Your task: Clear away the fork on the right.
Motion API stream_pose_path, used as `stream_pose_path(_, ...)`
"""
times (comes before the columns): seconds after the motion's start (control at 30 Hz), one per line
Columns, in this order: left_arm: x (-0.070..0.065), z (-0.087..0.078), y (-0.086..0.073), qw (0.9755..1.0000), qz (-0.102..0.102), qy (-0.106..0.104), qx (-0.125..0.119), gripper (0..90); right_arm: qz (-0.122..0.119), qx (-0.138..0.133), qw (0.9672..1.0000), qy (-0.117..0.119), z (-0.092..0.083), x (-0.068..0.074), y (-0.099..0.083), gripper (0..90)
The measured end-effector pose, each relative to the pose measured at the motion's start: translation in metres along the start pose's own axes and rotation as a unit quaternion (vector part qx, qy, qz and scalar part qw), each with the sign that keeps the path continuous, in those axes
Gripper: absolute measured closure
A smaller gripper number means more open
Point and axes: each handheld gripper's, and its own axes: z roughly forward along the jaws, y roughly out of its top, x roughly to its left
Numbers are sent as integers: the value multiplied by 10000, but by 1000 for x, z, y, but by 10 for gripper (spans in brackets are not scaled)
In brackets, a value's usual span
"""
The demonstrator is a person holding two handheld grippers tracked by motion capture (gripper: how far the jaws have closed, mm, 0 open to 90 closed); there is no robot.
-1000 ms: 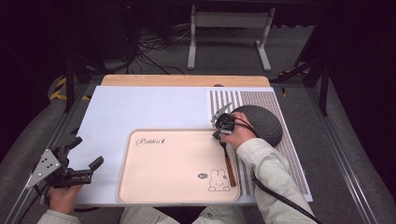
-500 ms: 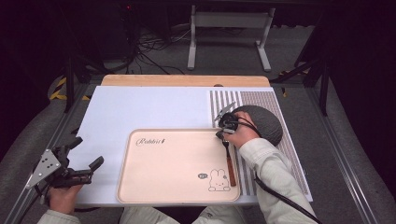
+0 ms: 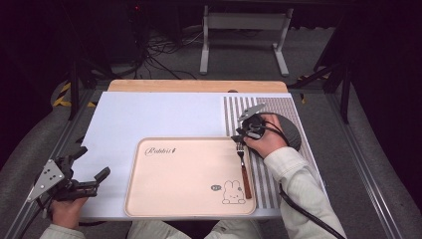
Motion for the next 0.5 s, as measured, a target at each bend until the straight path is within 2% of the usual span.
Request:
stream_pose_path(0.1,0,0,0,10000,5,0,4,1,82,-286,9995,-84,-13,1,-3,428)
stream_pose_path(0.17,-1,0,0,10000,10,2,9,1,100,-361,9992,-107,-16,1,-4,404)
stream_pose_path(0.27,-1,-1,0,10000,4,-2,4,1,131,-828,9961,-260,-35,2,-12,261)
stream_pose_path(0.5,-1,0,0,10000,21,-11,21,1,243,-1347,9895,-463,-62,2,-30,172)
